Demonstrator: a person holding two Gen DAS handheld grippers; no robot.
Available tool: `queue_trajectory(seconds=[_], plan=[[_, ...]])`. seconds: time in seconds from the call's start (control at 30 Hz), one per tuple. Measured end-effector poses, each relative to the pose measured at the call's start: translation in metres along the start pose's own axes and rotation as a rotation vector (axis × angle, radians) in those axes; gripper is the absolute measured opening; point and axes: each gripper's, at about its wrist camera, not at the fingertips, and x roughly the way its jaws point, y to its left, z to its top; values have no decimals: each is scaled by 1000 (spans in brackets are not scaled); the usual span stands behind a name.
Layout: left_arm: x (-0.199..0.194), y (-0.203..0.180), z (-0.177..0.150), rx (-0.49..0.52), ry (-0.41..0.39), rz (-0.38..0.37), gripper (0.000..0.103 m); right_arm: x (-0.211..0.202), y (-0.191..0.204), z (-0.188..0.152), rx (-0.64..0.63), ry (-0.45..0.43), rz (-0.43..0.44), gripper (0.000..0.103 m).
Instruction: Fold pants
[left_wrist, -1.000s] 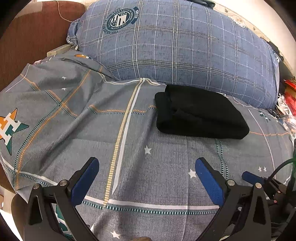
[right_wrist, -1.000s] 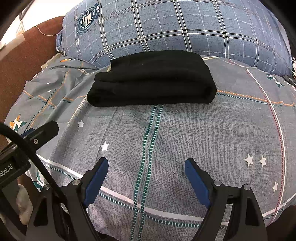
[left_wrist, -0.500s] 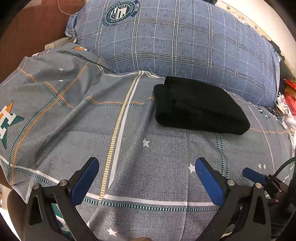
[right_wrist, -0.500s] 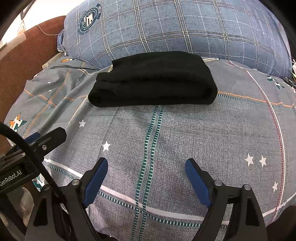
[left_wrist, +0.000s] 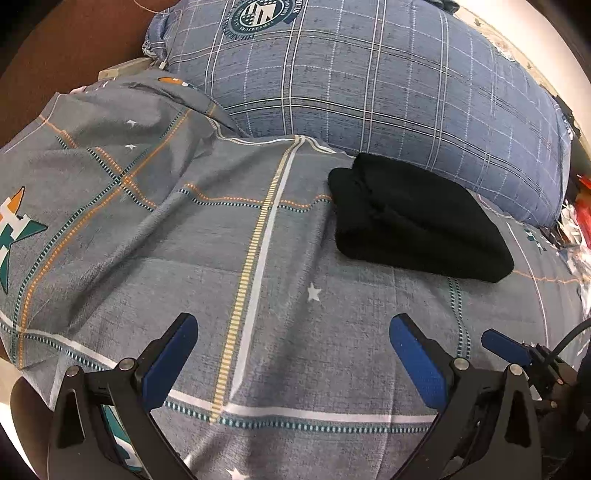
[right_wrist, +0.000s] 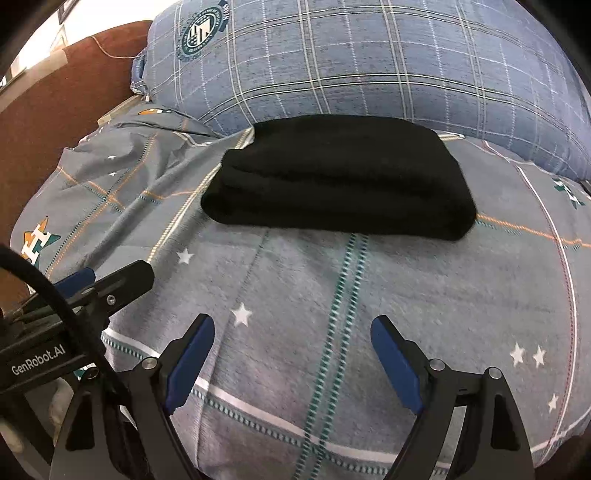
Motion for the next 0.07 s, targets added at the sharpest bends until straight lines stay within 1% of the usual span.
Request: queue_trajectory(seconds=[0.07], plan=[[3,3,5,3,-4,17,103,5,5,4,-15,6,0,91]])
